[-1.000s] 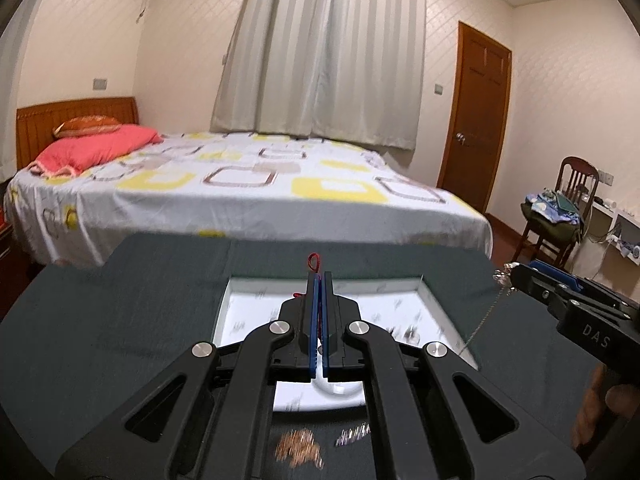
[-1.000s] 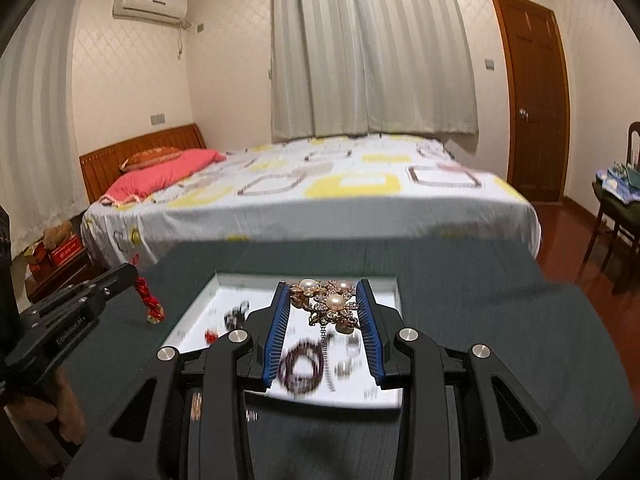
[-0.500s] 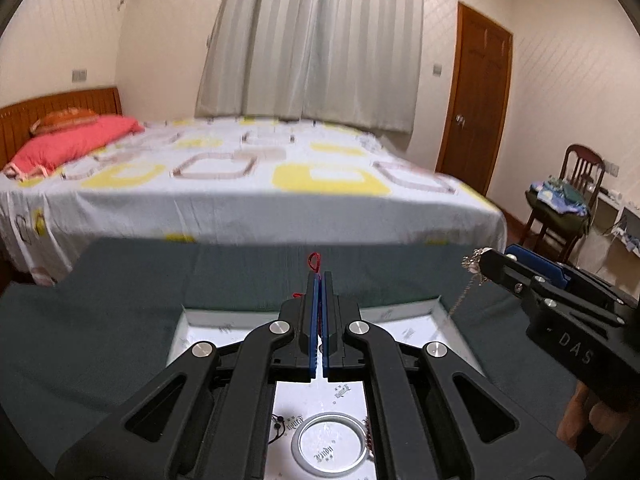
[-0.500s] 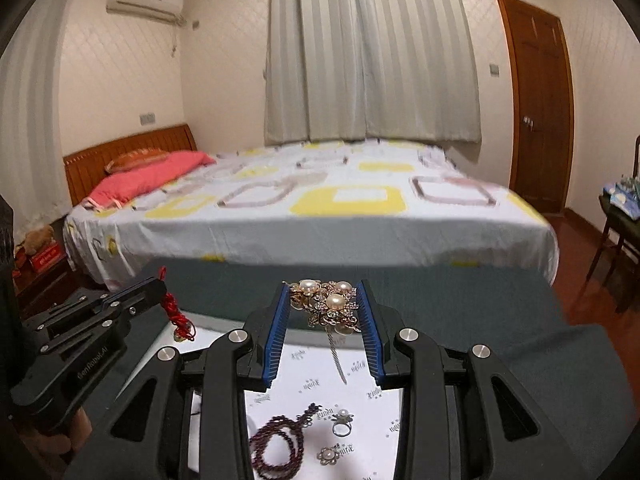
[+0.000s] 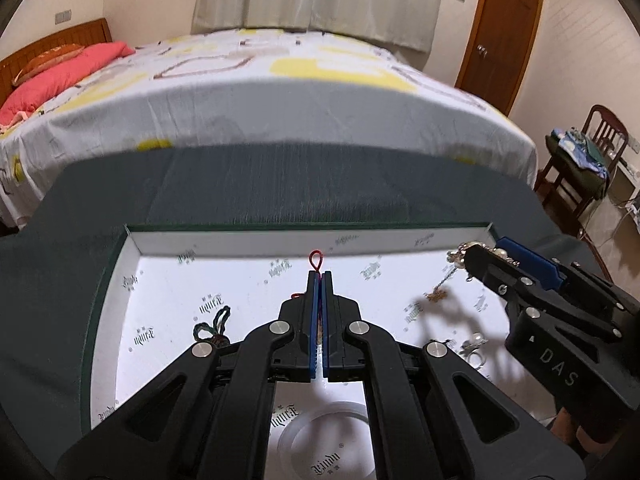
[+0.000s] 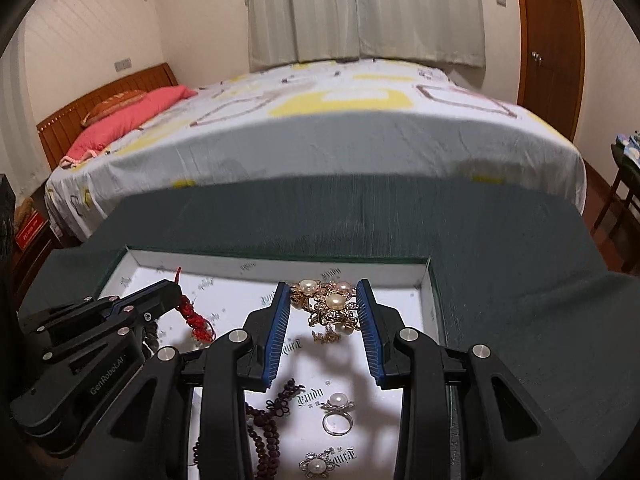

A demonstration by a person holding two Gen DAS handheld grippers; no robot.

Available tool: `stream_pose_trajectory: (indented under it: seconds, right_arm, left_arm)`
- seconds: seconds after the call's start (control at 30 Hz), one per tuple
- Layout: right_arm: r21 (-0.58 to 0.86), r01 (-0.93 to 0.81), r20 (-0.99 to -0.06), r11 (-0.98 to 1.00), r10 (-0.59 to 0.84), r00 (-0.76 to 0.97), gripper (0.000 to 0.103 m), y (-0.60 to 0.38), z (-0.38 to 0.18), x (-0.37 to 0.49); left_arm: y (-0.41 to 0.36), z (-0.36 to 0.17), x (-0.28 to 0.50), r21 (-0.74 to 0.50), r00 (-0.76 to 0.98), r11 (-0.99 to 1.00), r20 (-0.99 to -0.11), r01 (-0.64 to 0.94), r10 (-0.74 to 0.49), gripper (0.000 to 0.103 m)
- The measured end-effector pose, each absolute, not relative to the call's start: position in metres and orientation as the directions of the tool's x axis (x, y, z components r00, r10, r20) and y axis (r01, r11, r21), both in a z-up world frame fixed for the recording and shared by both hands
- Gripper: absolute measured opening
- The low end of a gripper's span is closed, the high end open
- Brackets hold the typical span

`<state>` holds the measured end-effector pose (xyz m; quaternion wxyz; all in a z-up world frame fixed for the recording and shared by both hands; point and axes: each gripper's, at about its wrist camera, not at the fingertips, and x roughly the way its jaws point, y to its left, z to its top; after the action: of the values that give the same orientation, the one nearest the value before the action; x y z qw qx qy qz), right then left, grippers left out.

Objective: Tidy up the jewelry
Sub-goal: 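Carry the red charm and pearl brooch into the box and open both tools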

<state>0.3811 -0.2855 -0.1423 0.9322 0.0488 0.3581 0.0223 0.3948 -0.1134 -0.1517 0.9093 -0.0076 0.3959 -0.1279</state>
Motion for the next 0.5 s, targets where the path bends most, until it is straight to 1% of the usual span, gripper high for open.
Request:
stream_pose_trajectory:
  seconds: [0.13,0.27,0.3,0.33,0.37,0.4,0.43,0.47,0.5]
  right_arm:
    - [0.108,0.003,-0.696,0.994,0.074,0.714,0.035,-0.287,-0.150,0.387]
    - [0.105,0.014,-0.706,0.994,0.064,0.705,0.035,-0.289,-0.151,0.391]
    - [0.109,0.012,-0.714,0.994,0.070,0.696,0.035,-0.289,-0.152,0.393]
    - [0.112,0.008,-0.716,0.994,0.075,0.694,0.035,-0.289,-0.153,0.393]
    - [0.112,0.009,-0.715,0.994,0.074,0.696,0.037,-0.289,-0.152,0.393]
    - [0.111,0.011,-0.713,0.994,0.072,0.698,0.048,-0.289,-0.152,0.392]
    - [0.112,0.013,-0.709,0.994,0.071,0.702,0.055,-0.289,-0.151,0.391]
    - [0.111,0.015,-0.702,0.994,0.068,0.709,0.063,-0.289,-0.149,0.391]
    - [0.105,0.018,-0.692,0.994,0.060,0.720,0.063,-0.289,-0.147,0.389]
  left_arm:
    - [-0.112,-0.159,0.399,-0.120,0.632,0.970,-0.741,0.211,-0.229,0.002]
    - [-0.107,-0.165,0.404,-0.143,0.618,0.973,-0.754,0.181,-0.225,0.003]
    - [-0.105,-0.165,0.405,-0.151,0.616,0.972,-0.754,0.179,-0.230,0.006]
    - [-0.104,-0.164,0.405,-0.152,0.616,0.972,-0.753,0.179,-0.231,0.014]
    - [-0.105,-0.164,0.404,-0.148,0.621,0.973,-0.750,0.179,-0.228,0.017]
    - [-0.104,-0.163,0.404,-0.145,0.625,0.973,-0.747,0.179,-0.226,0.028]
    - [-0.104,-0.162,0.403,-0.144,0.630,0.974,-0.743,0.176,-0.224,0.042]
    - [-0.103,-0.160,0.402,-0.147,0.640,0.974,-0.735,0.171,-0.224,0.047]
    - [-0.102,-0.158,0.401,-0.148,0.650,0.975,-0.727,0.166,-0.221,0.049]
